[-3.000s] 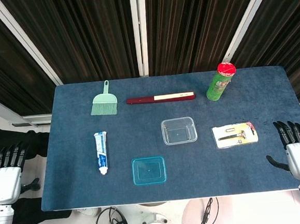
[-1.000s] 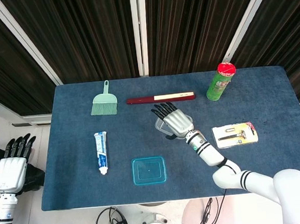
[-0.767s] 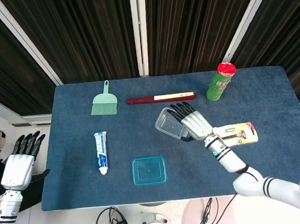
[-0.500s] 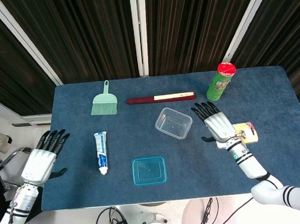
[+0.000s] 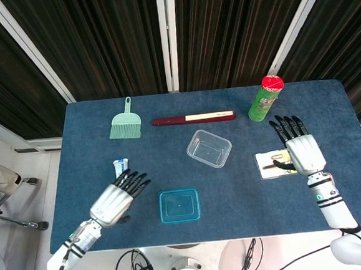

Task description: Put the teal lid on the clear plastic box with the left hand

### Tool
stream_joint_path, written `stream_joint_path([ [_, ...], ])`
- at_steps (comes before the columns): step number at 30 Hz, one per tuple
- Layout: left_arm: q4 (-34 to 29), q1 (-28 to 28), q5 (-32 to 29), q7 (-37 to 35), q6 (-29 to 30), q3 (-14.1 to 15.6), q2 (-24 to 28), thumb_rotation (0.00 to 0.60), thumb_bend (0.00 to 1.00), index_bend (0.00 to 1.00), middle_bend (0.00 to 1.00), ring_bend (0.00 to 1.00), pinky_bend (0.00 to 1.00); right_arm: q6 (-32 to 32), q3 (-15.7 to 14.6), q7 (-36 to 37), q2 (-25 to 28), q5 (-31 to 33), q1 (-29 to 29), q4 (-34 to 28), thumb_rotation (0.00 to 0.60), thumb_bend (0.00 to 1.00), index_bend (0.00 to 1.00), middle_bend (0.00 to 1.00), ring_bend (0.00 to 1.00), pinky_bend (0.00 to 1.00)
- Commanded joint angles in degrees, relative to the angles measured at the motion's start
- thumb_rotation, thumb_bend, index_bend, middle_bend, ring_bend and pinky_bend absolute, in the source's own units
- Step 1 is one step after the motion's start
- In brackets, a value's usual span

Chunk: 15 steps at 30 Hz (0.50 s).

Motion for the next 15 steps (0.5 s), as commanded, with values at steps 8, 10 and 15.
stream_joint_path([
  [8, 3.3, -10.5, -14.1, 12.5, -9.7, -3.6, -15.5, 0.6, 0.0, 0.06, 0.0, 0.0, 0.0, 3.4, -0.8, 3.8, 2.5, 0.2, -4.8, 0.7, 0.6, 0.03, 0.0, 0.0, 0.0, 0.0],
  [10, 4.2, -11.8, -16.3, 14.2, -10.0, -3.7, -17.6, 0.6, 0.0, 0.06, 0.0, 0.0, 0.0, 3.5, -1.0, 4.4, 2.5, 0.2, -5.3, 1.1, 0.6, 0.03, 0.0, 0.0, 0.0, 0.0],
  [15, 7.2, -14.9, -19.9, 17.7, -10.3, -3.5, -20.8, 0.6, 0.0, 0.06, 0.0, 0.0, 0.0, 3.4, -1.1, 5.3, 2.1, -0.4, -5.8, 2.1, 0.6, 0.03, 0.0, 0.0, 0.0, 0.0],
])
